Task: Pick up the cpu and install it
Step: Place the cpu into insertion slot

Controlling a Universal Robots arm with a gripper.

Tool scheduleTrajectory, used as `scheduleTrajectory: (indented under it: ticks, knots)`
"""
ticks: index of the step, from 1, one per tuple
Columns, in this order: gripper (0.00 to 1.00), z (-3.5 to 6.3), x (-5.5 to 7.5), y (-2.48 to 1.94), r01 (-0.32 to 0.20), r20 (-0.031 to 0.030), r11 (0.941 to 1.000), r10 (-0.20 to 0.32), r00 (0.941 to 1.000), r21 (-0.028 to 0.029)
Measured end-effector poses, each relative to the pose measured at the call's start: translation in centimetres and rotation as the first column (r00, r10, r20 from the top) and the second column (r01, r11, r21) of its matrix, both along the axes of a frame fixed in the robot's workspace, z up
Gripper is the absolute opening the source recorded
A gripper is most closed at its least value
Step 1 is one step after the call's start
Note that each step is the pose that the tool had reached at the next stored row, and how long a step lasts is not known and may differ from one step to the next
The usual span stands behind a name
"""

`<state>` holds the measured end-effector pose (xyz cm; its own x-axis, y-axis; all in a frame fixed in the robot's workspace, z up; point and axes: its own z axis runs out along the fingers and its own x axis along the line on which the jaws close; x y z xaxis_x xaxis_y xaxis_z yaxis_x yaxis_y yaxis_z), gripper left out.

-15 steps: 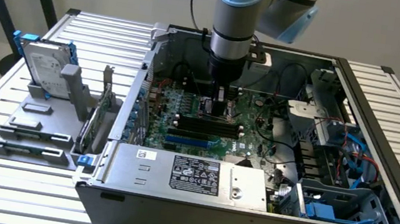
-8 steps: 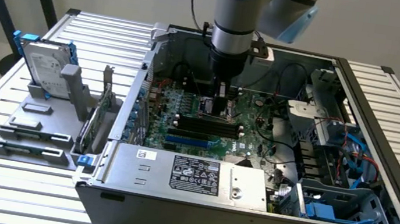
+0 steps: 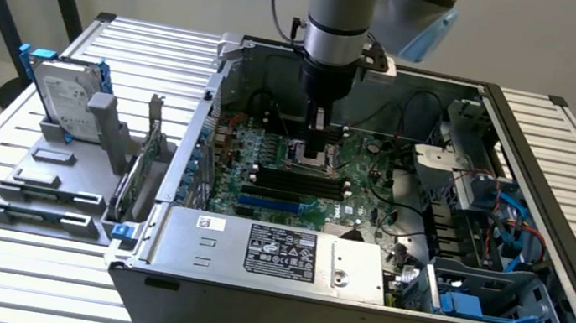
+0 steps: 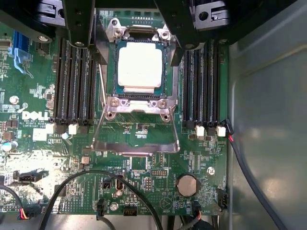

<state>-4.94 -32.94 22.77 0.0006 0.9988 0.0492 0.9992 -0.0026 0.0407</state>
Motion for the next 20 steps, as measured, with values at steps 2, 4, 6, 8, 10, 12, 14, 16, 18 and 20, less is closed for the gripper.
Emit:
scheduleTrajectory:
  ticks: [2,4,6,8,10,12,14,16,18,20]
  knots:
    - [0.62,0.20,-0.5,0.00,0.000,-0.0027,1.0000,0.000,1.0000,0.0003]
    - [0.62,0.40,-1.1,0.00,0.000,-0.0047,1.0000,0.000,1.0000,0.0019]
    - [0.62,0.63,-1.7,0.00,0.000,-0.0066,1.0000,0.000,1.0000,0.0060]
    - [0.60,0.88,-2.3,0.00,0.000,-0.0082,1.0000,0.000,1.0000,0.0083]
    - [0.47,1.13,-2.7,0.00,0.000,-0.0098,1.0000,0.000,1.0000,0.0095]
    - [0.36,1.33,-3.1,0.00,0.000,-0.0107,1.0000,0.000,0.9999,0.0100]
    - [0.30,1.41,-3.2,0.00,0.000,-0.0111,0.9999,0.000,0.9999,0.0101]
    - [0.24,1.41,-3.3,0.00,0.000,-0.0112,0.9999,0.000,0.9999,0.0100]
    - [0.18,1.41,-3.3,0.00,0.000,-0.0112,0.9999,0.000,0.9999,0.0101]
    - [0.11,1.42,-3.3,0.00,0.000,-0.0112,1.0000,0.000,0.9999,0.0100]
